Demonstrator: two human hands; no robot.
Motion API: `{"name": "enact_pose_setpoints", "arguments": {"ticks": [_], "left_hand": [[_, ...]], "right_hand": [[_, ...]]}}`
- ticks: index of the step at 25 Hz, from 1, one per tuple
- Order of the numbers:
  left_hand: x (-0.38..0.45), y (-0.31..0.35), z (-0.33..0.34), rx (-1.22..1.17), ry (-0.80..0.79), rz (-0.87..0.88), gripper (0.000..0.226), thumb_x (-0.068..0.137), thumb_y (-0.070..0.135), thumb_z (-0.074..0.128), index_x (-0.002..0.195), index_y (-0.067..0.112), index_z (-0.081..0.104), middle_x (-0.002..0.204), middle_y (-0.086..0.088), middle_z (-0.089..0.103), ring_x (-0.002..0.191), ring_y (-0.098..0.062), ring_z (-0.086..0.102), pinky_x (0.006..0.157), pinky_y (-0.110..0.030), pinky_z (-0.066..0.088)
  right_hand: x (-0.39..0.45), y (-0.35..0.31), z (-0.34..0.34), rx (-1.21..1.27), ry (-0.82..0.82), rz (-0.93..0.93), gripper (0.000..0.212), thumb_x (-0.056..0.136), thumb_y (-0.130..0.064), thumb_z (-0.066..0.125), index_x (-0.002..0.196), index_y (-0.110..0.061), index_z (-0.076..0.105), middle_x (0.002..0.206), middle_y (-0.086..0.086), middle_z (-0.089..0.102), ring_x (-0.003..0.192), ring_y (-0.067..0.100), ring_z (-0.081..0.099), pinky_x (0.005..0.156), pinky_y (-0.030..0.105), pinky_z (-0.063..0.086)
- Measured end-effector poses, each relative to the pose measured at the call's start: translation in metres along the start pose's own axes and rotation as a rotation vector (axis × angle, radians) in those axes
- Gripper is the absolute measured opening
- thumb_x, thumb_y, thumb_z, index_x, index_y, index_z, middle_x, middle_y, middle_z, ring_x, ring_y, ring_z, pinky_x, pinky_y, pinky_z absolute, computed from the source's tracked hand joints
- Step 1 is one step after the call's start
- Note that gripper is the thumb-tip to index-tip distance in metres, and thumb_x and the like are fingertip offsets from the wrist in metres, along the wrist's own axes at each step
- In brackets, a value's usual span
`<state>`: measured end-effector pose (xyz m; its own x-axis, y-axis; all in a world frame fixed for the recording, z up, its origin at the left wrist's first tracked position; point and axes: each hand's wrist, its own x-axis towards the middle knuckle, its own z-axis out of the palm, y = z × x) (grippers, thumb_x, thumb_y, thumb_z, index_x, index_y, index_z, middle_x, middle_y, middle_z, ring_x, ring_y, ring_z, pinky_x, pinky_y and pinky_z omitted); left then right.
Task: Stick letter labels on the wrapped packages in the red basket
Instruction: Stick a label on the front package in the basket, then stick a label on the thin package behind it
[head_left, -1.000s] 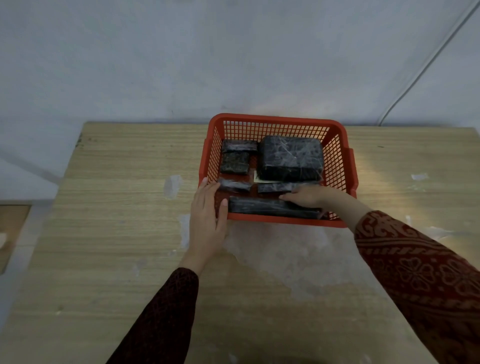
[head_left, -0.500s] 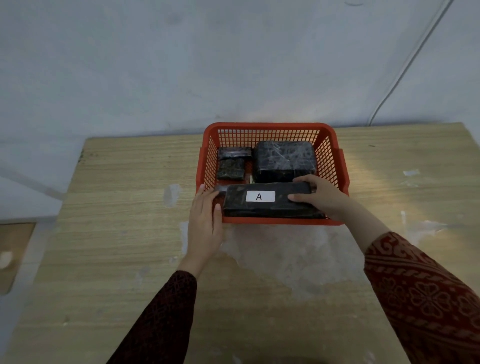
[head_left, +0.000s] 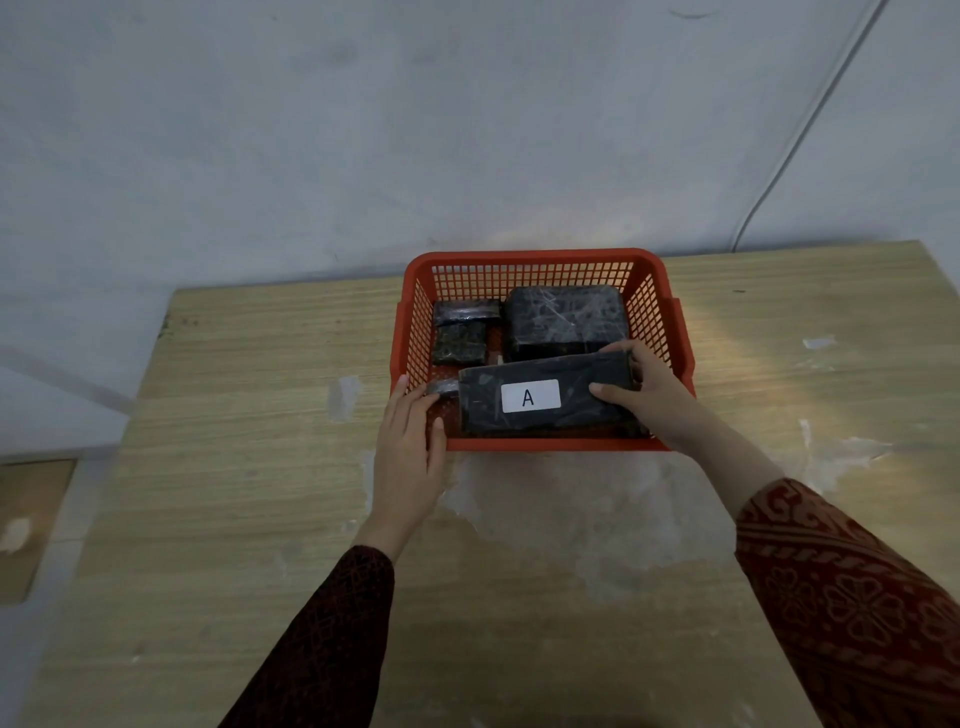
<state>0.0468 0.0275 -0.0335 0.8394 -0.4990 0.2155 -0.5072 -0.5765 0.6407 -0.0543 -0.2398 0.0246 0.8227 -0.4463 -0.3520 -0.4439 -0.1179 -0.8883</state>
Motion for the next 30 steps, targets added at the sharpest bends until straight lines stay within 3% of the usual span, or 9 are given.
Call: {"name": "enact_pose_setpoints", "arguments": {"ticks": [4, 8, 11, 14, 19, 23, 25, 30], "left_hand": [[0.0, 0.0, 0.001, 0.0, 0.014, 0.014, 0.041, 0.1, 0.024, 0.033, 0.13, 0.006, 0.054, 0.141, -0.01, 0.051, 0.147, -0.018, 0.02, 0.121, -0.034, 0.019], [0.001, -0.001, 0.004, 0.004, 0.034, 0.026, 0.039, 0.099, 0.02, 0.035, 0.128, 0.004, 0.056, 0.139, -0.011, 0.052, 0.147, -0.021, 0.021, 0.121, -0.035, 0.02], [0.002, -0.002, 0.007, -0.008, 0.052, 0.032, 0.038, 0.098, 0.018, 0.036, 0.125, 0.003, 0.056, 0.136, -0.012, 0.054, 0.146, -0.021, 0.023, 0.12, -0.033, 0.019], [0.002, -0.002, 0.008, -0.009, 0.066, 0.034, 0.036, 0.097, 0.016, 0.037, 0.124, 0.001, 0.057, 0.134, -0.013, 0.056, 0.145, -0.022, 0.024, 0.12, -0.029, 0.017], [0.002, -0.002, 0.01, 0.014, 0.092, 0.054, 0.036, 0.097, 0.015, 0.036, 0.119, 0.0, 0.06, 0.13, -0.015, 0.059, 0.144, -0.022, 0.026, 0.119, -0.03, 0.019], [0.002, -0.002, 0.009, 0.033, 0.089, 0.051, 0.037, 0.097, 0.016, 0.036, 0.12, -0.001, 0.06, 0.13, -0.016, 0.059, 0.144, -0.022, 0.025, 0.12, -0.028, 0.018], [0.002, -0.001, 0.008, 0.041, 0.079, 0.048, 0.037, 0.097, 0.016, 0.036, 0.12, -0.001, 0.059, 0.131, -0.016, 0.058, 0.144, -0.022, 0.025, 0.12, -0.029, 0.018], [0.001, -0.001, 0.004, 0.139, 0.054, 0.054, 0.035, 0.096, 0.018, 0.038, 0.118, 0.004, 0.061, 0.131, -0.013, 0.059, 0.142, -0.024, 0.032, 0.115, -0.049, 0.024]], "right_hand": [[0.008, 0.006, 0.001, -0.082, -0.046, 0.186, 0.044, 0.082, -0.013, 0.07, 0.12, -0.015, 0.048, 0.108, 0.002, 0.054, 0.093, 0.014, 0.055, 0.066, 0.021, 0.048], [0.023, -0.001, -0.002, -0.16, -0.176, 0.257, 0.045, 0.08, -0.012, 0.072, 0.12, -0.014, 0.052, 0.107, 0.002, 0.055, 0.097, 0.017, 0.056, 0.078, 0.028, 0.051], [0.035, -0.007, 0.0, -0.327, -0.246, 0.202, 0.044, 0.08, -0.013, 0.072, 0.121, -0.016, 0.054, 0.105, -0.002, 0.052, 0.1, 0.017, 0.052, 0.074, 0.025, 0.049], [0.042, -0.001, 0.003, -0.451, -0.259, 0.167, 0.043, 0.08, -0.017, 0.073, 0.119, -0.02, 0.055, 0.113, 0.001, 0.051, 0.109, 0.023, 0.052, 0.087, 0.037, 0.05], [0.04, 0.006, 0.014, -0.696, -0.221, 0.064, 0.05, 0.083, -0.025, 0.07, 0.129, -0.019, 0.051, 0.127, 0.007, 0.056, 0.118, 0.027, 0.052, 0.09, 0.029, 0.04], [0.039, 0.005, 0.037, -0.859, -0.202, -0.058, 0.056, 0.085, -0.028, 0.066, 0.137, -0.021, 0.046, 0.135, 0.015, 0.053, 0.124, 0.031, 0.049, 0.104, 0.039, 0.041], [0.038, 0.002, 0.049, -0.952, -0.207, -0.074, 0.059, 0.088, -0.029, 0.063, 0.142, -0.022, 0.04, 0.136, 0.018, 0.05, 0.123, 0.034, 0.049, 0.104, 0.043, 0.042], [0.04, -0.014, 0.048, -1.222, -0.276, -0.107, 0.059, 0.091, -0.041, 0.054, 0.144, -0.026, 0.034, 0.129, 0.016, 0.045, 0.117, 0.035, 0.049, 0.092, 0.045, 0.047]]}}
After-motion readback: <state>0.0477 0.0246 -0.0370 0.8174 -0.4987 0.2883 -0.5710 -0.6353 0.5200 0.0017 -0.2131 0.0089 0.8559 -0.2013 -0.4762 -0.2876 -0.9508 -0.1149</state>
